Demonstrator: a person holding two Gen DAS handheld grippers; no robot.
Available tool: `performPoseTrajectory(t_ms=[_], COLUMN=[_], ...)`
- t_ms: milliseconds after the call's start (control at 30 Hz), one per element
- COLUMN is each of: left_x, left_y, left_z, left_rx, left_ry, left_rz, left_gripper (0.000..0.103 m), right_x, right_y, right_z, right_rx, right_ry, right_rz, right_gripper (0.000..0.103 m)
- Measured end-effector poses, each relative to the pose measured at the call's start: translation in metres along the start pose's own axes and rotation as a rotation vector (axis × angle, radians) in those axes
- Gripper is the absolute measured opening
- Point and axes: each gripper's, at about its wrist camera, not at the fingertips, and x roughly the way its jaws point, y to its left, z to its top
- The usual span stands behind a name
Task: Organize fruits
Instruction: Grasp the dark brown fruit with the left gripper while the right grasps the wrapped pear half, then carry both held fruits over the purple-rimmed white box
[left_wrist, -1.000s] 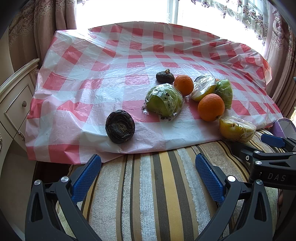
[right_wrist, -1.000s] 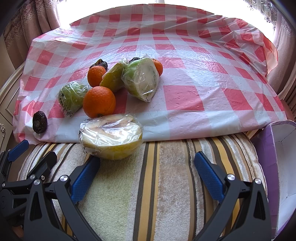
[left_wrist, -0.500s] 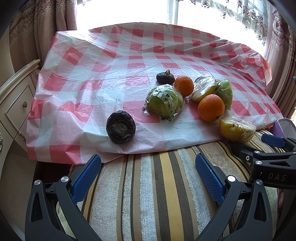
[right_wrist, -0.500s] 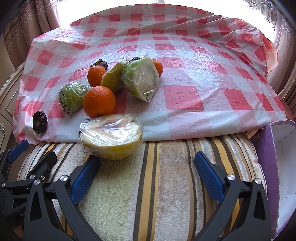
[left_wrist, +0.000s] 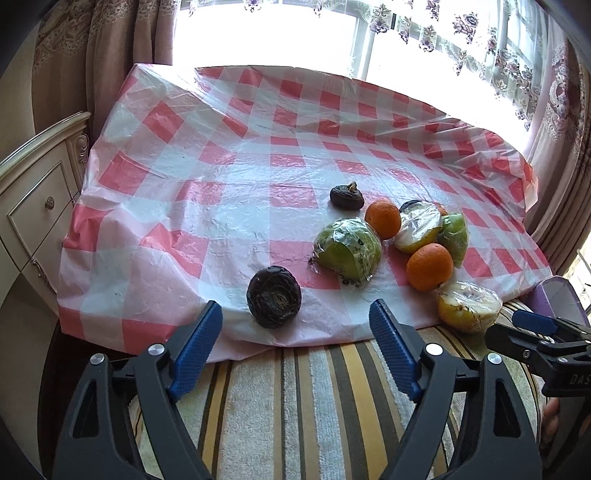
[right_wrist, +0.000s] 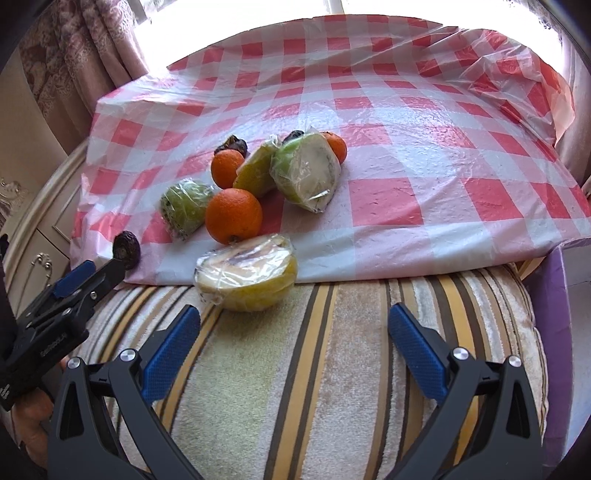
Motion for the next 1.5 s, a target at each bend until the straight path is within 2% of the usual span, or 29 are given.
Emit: performPoseTrajectory(t_ms=[167,300,367,433,500,533,567,600,733,800,900,1067,1500], left_x=[0.014,0.026,0.031,0.035,0.038,0.039,0.04,0.04,0.037,0.031,0.024,0.012,-0.003], left_y=[0.002,-0.002,-0.004,-0.005,-0.007,-0.007,-0.007,-0.007,-0.01,-0.014,-0.021,-0.03,-0.083], left_z=[0.007,0.01,0.01,0.01,0.009,0.009,0.008,0.008,0.006,0.006,0.007,0.009,0.014], left_rx=[0.016,0.041,0.052,0.064,0.075,0.079,0.081,0.083,0.098,0.114,0.143,0.165,0.268], left_ry=[0.036,0.075,0.096,0.109,0.118,0.123,0.126,0.125,0.115,0.092,0.063,0.033,0.009], left_rz=[-0.001,0.027,0.047,0.061,0.069,0.07,0.071,0.072,0.073,0.076,0.086,0.082,0.026], left_gripper=[0.063,0.06,0.052,0.051,0.046,0.038,0.036,0.036,0.035,0.035,0.035,0.035,0.035], right_x=[-0.002,0.003,0.006,0.009,0.013,0.015,0.018,0.02,0.026,0.023,0.021,0.011,-0.033], right_y=[0.013,0.021,0.023,0.024,0.027,0.027,0.028,0.029,0.029,0.032,0.035,0.025,-0.017], right_z=[0.01,0.017,0.019,0.021,0.023,0.024,0.024,0.024,0.022,0.021,0.018,0.018,0.014], right_rx=[-0.08,-0.116,-0.117,-0.123,-0.136,-0.142,-0.148,-0.153,-0.164,-0.18,-0.199,-0.167,-0.057], right_ry=[-0.043,-0.047,-0.043,-0.042,-0.032,-0.026,-0.017,-0.006,0.018,0.01,0.002,-0.02,-0.089], right_rz=[-0.007,-0.017,-0.015,-0.032,-0.047,-0.052,-0.054,-0.056,-0.028,-0.008,-0.017,0.016,0.083], right_gripper=[0.102,0.102,0.102,0.102,0.102,0.101,0.095,0.089,0.076,0.063,0.063,0.063,0.063])
